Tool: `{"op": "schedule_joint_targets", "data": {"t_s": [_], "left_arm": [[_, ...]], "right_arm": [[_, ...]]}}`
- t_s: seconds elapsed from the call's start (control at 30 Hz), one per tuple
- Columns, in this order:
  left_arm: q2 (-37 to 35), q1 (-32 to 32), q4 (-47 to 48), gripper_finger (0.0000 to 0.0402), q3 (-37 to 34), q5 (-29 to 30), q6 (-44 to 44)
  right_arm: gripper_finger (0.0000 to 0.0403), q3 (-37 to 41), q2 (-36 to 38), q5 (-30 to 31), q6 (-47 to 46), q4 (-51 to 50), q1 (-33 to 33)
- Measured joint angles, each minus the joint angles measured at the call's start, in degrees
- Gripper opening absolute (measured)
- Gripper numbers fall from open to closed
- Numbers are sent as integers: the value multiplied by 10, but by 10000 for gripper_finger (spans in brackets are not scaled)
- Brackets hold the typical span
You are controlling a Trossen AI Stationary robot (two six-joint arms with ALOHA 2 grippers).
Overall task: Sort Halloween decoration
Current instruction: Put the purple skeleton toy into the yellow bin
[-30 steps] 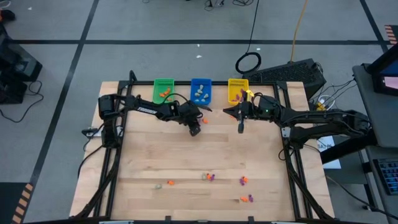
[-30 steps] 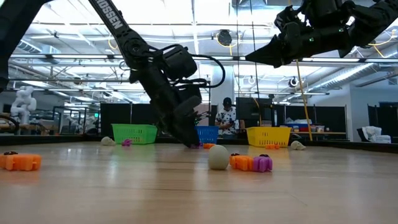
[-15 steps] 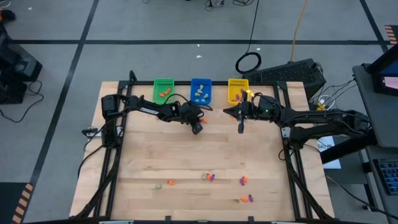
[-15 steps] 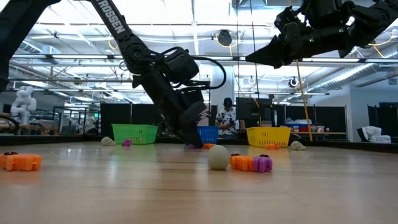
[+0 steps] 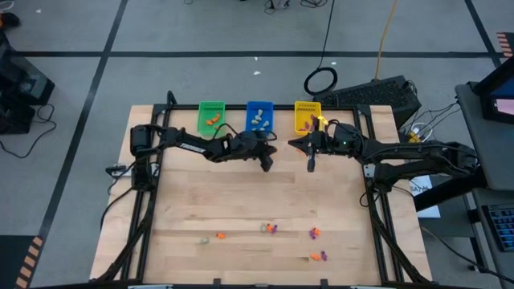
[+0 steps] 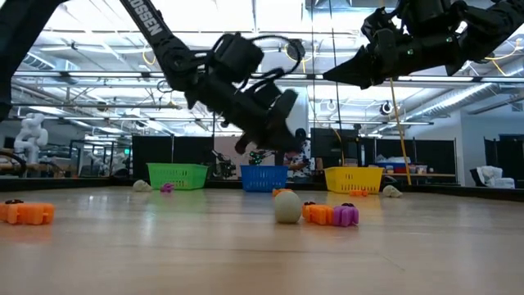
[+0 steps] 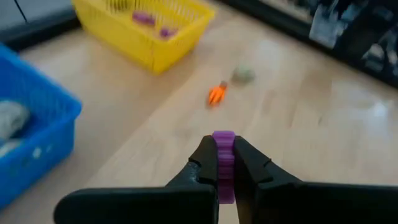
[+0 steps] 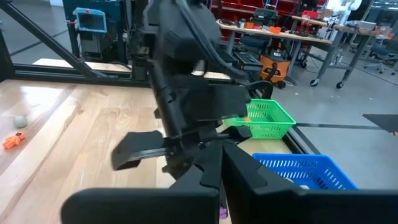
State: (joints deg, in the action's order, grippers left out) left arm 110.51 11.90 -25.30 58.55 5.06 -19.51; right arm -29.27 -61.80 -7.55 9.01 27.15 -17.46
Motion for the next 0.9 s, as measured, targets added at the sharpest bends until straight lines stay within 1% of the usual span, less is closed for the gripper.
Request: {"op": "schedule_joint_targets", "data": {"t_s": [0.1, 0.2, 0.33, 0.5, 0.7, 0.77, 0.9], "left_arm": [[6, -9, -9, 10, 27, 32, 5], [26, -5, -12, 10, 63, 38, 8], [83, 5, -14, 10, 126, 29, 4], [149, 15, -43, 10, 198, 20, 3], [199, 32, -43, 10, 269, 18, 4], [208, 37, -41, 10, 279, 18, 4], [207, 46, -43, 10, 280, 18, 10]], "right_arm": [[0, 0, 0, 0, 0, 3, 0], [0, 0, 0, 0, -1, 7, 0], [0, 0, 0, 0, -3, 11, 0], [0, 0, 1, 0, -4, 14, 3], [0, 0, 4, 5, -11, 30, 3], [0, 0, 9, 42, -33, 36, 4], [0, 0, 26, 176, -76, 17, 3]]}}
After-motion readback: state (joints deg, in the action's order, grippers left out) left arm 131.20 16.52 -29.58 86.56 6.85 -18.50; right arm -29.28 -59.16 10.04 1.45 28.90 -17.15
